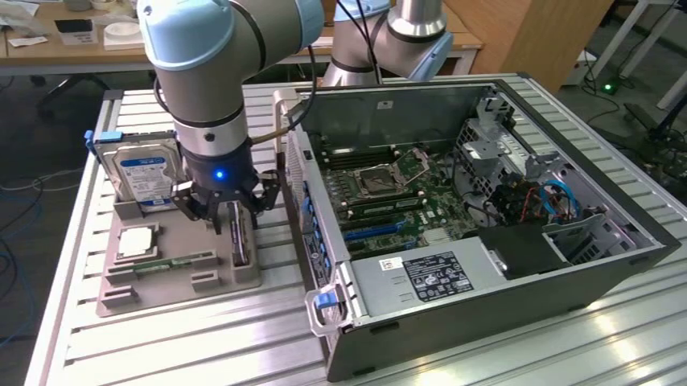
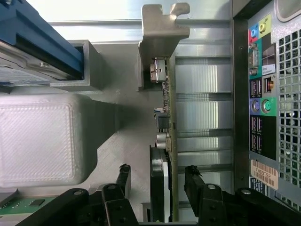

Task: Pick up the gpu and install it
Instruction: 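Pick up the gpu and move the gpu toward the slot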

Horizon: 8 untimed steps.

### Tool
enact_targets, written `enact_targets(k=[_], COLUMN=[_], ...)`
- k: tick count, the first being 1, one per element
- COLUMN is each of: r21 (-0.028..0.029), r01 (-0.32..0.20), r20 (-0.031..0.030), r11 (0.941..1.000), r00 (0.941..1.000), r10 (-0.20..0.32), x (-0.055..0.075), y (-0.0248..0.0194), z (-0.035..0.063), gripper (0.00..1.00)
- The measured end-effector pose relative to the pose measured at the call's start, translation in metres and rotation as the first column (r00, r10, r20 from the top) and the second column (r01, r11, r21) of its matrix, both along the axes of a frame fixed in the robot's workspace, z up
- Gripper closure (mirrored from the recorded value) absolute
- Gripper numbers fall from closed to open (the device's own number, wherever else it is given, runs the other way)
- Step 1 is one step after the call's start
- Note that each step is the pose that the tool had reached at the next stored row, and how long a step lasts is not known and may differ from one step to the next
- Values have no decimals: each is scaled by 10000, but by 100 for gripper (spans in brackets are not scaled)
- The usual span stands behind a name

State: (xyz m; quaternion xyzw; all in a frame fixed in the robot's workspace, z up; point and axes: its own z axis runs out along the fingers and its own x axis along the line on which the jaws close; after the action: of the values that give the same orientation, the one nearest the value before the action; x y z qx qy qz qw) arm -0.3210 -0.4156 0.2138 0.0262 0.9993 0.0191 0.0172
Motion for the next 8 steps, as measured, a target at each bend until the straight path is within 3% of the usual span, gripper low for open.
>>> enact_targets(k=[8], r21=[1], r01=[0], r20=[1], r11=[10000], r00=[10000], r10=[0], x=[0], y=[0], z=[-1], gripper=[42])
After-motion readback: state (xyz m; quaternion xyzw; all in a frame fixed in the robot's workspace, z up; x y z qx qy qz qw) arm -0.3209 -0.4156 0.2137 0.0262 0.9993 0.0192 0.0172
